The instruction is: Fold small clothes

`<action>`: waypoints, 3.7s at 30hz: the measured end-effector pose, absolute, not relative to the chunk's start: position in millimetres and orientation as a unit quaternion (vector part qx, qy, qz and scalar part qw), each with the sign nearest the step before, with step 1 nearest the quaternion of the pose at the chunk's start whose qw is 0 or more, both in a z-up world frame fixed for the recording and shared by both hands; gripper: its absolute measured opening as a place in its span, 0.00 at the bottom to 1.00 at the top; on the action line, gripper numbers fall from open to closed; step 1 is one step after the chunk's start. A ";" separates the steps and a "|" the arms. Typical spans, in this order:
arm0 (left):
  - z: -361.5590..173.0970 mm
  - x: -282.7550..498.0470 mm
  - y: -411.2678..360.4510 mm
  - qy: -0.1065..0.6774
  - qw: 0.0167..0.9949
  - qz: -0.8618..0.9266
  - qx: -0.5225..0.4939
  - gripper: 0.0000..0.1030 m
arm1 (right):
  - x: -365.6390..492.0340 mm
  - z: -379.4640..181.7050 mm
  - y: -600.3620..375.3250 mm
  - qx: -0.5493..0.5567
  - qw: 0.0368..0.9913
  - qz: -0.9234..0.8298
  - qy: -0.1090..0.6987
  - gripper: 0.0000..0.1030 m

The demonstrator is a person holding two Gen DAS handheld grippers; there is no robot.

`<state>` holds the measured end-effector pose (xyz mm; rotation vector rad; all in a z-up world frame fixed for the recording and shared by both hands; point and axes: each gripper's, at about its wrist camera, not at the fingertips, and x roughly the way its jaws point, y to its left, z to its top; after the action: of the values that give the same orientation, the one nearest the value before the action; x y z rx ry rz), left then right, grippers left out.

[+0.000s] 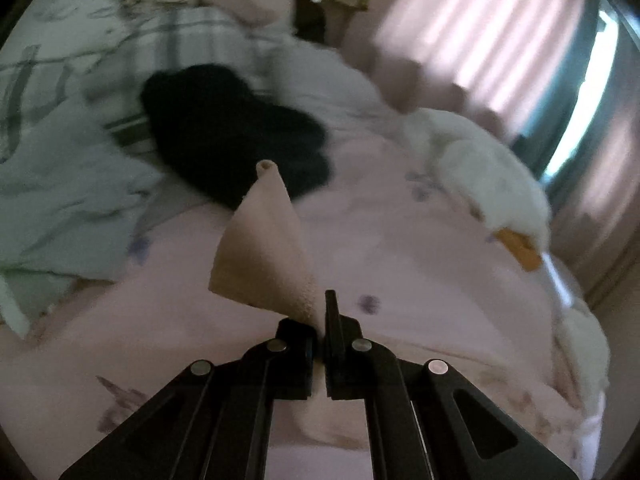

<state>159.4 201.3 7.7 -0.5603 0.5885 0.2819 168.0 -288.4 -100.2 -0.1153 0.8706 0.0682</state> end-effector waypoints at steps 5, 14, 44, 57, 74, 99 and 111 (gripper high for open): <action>22.6 170.9 160.4 0.281 0.921 0.124 -0.241 0.03 | 169.6 -100.2 -311.7 0.005 0.907 0.034 0.421 0.13; 34.8 185.6 70.3 0.273 0.933 0.081 -0.221 0.03 | 168.4 -101.5 -317.2 0.038 0.904 0.049 0.423 0.13; -74.6 230.5 -212.6 0.488 0.850 -0.170 -0.104 0.15 | 155.5 -112.1 -365.7 0.190 0.869 0.123 0.440 0.13; -9.6 208.8 -199.2 0.433 0.849 -0.266 -0.147 0.55 | 151.7 -112.8 -368.7 0.205 0.863 0.133 0.442 0.15; -37.1 216.6 -184.9 0.432 0.883 -0.174 -0.065 0.55 | 153.9 -106.6 -360.8 0.174 0.872 0.128 0.440 0.20; -95.1 227.8 -22.7 0.452 0.890 -0.043 -0.032 0.20 | 180.1 -103.1 -342.6 0.103 0.887 0.084 0.443 0.18; -75.9 197.7 17.5 0.476 0.877 0.060 0.001 0.24 | 176.4 -102.8 -336.7 0.072 0.892 0.078 0.439 0.20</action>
<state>197.7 17.5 -75.9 0.0020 0.9934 0.1255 176.4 -336.7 -102.8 0.1487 0.9120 0.1621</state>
